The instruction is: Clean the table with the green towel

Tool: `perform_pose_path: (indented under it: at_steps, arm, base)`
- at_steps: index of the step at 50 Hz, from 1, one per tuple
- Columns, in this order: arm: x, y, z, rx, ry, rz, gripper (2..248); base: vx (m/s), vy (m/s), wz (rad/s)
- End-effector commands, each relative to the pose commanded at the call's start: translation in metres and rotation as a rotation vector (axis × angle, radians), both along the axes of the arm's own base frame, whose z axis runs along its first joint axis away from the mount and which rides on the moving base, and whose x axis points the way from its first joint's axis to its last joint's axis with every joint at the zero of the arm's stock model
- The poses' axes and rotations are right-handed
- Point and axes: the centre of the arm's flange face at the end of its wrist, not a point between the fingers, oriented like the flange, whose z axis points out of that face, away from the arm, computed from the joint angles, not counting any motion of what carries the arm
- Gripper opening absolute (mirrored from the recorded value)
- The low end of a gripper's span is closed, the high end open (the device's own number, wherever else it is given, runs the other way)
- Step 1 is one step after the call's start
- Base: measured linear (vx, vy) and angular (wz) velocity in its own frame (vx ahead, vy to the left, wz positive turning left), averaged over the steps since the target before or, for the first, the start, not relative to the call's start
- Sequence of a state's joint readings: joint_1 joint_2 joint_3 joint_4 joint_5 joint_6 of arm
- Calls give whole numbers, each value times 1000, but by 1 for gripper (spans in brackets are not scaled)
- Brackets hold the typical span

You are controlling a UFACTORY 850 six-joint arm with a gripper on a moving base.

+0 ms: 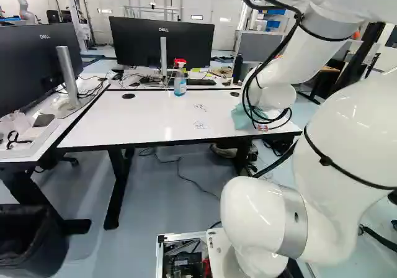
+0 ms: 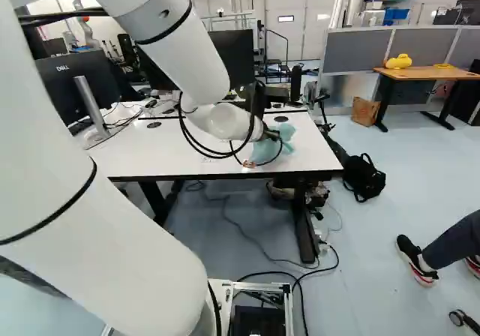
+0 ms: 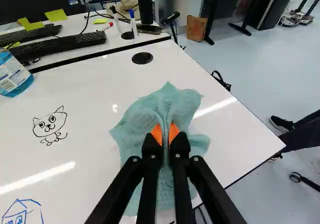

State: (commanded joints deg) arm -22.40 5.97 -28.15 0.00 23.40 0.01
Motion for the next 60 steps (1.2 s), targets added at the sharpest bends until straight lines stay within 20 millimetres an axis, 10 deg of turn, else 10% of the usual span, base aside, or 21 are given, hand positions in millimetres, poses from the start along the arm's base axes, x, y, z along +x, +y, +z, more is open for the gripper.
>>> perform_pose_path:
  at_steps: [60]
  arm:
    - [64, 73, 1, 0, 2, 211, 35]
  base:
    - [0, 0, 0]
